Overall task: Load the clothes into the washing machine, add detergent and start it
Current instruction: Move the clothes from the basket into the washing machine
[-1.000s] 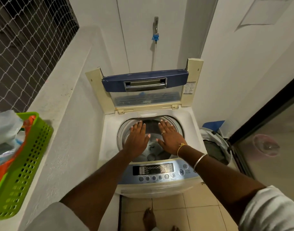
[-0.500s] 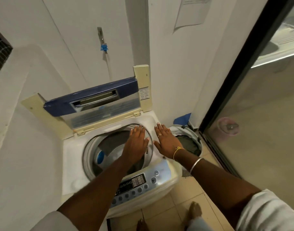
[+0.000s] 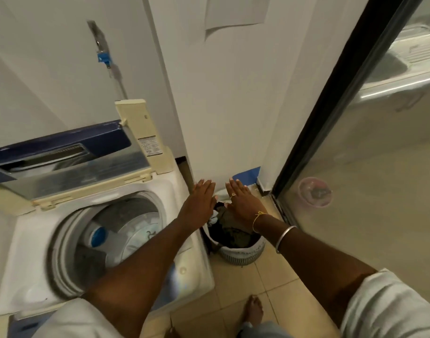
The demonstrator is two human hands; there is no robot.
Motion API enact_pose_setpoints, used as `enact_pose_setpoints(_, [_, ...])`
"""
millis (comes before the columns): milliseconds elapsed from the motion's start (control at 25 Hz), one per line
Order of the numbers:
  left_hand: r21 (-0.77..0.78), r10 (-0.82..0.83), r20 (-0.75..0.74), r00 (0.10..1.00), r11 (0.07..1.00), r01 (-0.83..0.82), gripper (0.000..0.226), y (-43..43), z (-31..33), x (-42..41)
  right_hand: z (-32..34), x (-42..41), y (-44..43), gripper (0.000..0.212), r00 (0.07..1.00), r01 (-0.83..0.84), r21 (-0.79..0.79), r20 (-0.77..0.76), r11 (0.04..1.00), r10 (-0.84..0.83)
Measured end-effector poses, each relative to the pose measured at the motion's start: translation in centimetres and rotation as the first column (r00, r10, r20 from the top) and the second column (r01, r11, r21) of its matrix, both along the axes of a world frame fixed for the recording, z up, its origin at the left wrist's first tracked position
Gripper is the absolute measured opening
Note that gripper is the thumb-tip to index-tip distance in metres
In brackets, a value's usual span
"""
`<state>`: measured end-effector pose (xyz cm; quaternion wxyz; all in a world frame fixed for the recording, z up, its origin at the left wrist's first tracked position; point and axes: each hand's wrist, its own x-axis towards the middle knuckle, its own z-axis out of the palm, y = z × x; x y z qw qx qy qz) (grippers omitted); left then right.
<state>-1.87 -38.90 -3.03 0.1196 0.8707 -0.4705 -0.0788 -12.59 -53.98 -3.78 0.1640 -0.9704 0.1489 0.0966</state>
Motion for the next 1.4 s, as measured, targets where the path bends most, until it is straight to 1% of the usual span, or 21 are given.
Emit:
enact_pose_setpoints(120, [0.052, 0.035, -0.060, 0.998, 0.998, -0.032, 0.049, -2.7, -1.3, -0.2, -1.9, 0.1, -3.2, 0.072, 0.998, -0.060, -0.022, -0.034, 0.998, 0.059])
enact_pose_setpoints(240, [0.082, 0.140, -0.166, 0.976, 0.988, -0.128, 0.049, -3.7, -2.6, -0.8, -3.3, 0.6, -4.6, 0.073, 0.992, -0.099, -0.020, -0.078, 0.995, 0.097])
enact_pose_setpoints(360, [0.127, 0.207, -0.224, 0.952, 0.975, -0.182, 0.052, -4.2, -4.2, -0.8, -4.1, 1.7, -5.1, 0.074, 0.985, -0.123, -0.008, -0.120, 0.992, 0.122])
enact_pose_setpoints(440, [0.140, 0.245, -0.250, 0.937, 0.966, -0.215, 0.057, -4.5, -5.7, -0.4, -4.9, 2.3, -5.4, 0.074, 0.981, -0.148, -0.006, -0.130, 0.989, 0.146])
enact_pose_setpoints(520, [0.152, 0.271, -0.273, 0.923, 0.960, -0.237, 0.056, -5.0, -7.4, -0.2, -6.2, 2.7, -5.9, 0.075, 0.977, -0.149, 0.026, -0.151, 0.988, 0.152])
enact_pose_setpoints(640, [0.213, 0.306, -0.234, 0.923, 0.942, -0.259, 0.053, -6.4, -9.7, -0.6, -8.6, 3.0, -7.3, 0.078, 0.961, -0.169, 0.056, -0.211, 0.984, 0.177])
enact_pose_setpoints(760, [0.256, 0.352, -0.279, 0.893, 0.924, -0.284, 0.058, -8.0, -13.0, -0.8, -11.6, 3.7, -9.2, 0.081, 0.931, -0.218, 0.098, -0.277, 0.971, 0.237])
enact_pose_setpoints(840, [0.258, 0.393, -0.312, 0.865, 0.911, -0.321, 0.063, -9.0, -15.7, -0.7, -14.2, 4.3, -10.6, 0.082, 0.912, -0.251, 0.129, -0.301, 0.959, 0.279])
enact_pose_setpoints(960, [0.259, 0.440, -0.372, 0.817, 0.895, -0.363, 0.071, -10.3, -20.3, -0.5, -19.3, 5.3, -12.8, 0.085, 0.884, -0.292, 0.152, -0.334, 0.944, 0.327])
enact_pose_setpoints(1080, [0.290, 0.471, -0.422, 0.775, 0.880, -0.377, 0.078, -10.9, -25.6, -0.6, -24.5, 6.4, -14.0, 0.092, 0.866, -0.269, 0.178, -0.386, 0.947, 0.318])
enact_pose_setpoints(1160, [0.323, 0.489, -0.457, 0.743, 0.869, -0.374, 0.086, -10.9, -29.9, -0.7, -28.6, 7.1, -14.3, 0.100, 0.853, -0.213, 0.213, -0.435, 0.954, 0.288])
enact_pose_setpoints(1240, [0.371, 0.488, -0.460, 0.742, 0.865, -0.338, 0.101, -10.8, -33.6, -0.5, -32.6, 7.6, -14.3, 0.111, 0.833, -0.138, 0.257, -0.493, 0.956, 0.253])
enact_pose_setpoints(1320, [0.448, 0.476, -0.433, 0.765, 0.851, -0.275, 0.119, -11.2, -36.9, 0.3, -36.3, 7.8, -14.3, 0.124, 0.798, -0.076, 0.288, -0.557, 0.955, 0.232])
enact_pose_setpoints(1400, [0.522, 0.467, -0.378, 0.799, 0.821, -0.232, 0.130, -11.9, -39.4, 1.6, -38.9, 7.8, -13.9, 0.133, 0.755, -0.112, 0.257, -0.606, 0.960, 0.250])
